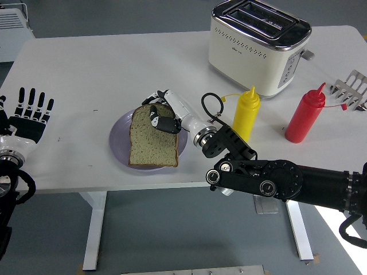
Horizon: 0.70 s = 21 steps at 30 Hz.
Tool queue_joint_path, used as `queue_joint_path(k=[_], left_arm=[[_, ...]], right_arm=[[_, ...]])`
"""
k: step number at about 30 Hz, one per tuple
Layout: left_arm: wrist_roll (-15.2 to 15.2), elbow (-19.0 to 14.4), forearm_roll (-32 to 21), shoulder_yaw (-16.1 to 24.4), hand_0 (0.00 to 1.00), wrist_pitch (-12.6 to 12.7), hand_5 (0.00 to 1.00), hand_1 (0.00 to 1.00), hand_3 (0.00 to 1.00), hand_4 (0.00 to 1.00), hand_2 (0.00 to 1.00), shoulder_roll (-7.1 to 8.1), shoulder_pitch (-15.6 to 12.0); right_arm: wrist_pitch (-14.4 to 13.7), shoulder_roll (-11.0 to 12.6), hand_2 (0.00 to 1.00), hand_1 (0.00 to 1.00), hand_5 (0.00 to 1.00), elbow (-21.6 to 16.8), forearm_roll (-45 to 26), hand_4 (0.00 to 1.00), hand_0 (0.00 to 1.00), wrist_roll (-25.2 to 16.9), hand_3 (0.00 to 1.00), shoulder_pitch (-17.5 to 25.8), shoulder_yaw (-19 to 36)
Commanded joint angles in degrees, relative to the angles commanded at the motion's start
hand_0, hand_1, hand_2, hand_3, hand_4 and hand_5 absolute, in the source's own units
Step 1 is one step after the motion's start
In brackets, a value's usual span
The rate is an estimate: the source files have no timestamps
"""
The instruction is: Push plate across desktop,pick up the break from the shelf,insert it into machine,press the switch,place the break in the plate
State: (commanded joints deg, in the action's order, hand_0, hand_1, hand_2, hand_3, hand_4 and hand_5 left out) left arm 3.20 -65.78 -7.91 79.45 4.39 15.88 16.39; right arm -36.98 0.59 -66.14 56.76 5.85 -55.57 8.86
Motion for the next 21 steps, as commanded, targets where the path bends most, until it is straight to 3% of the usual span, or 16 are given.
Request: queue_joint_path(k=[20, 21], left_arm=[[0.6, 0.3, -0.2, -0.2, 0.794, 0.5, 0.877, 0.717, 0.610, 0.562, 0.662, 0.03, 0.3], [0.6, 0.3, -0.2, -0.1, 0.793, 0.6, 0.876, 0.719, 0.627, 0.562, 0.667, 0.03, 0.3]], right_arm=[[0.0, -0.3, 0.579, 0.577, 0.002, 0.6, -0.3, 0.328, 0.552, 0.2, 0.526, -0.3, -0.5], [0.0, -0.3, 0.592, 0.622, 0.002, 0.6, -0.3, 0.330, 0.585, 0.2, 0.532, -0.3, -0.5]])
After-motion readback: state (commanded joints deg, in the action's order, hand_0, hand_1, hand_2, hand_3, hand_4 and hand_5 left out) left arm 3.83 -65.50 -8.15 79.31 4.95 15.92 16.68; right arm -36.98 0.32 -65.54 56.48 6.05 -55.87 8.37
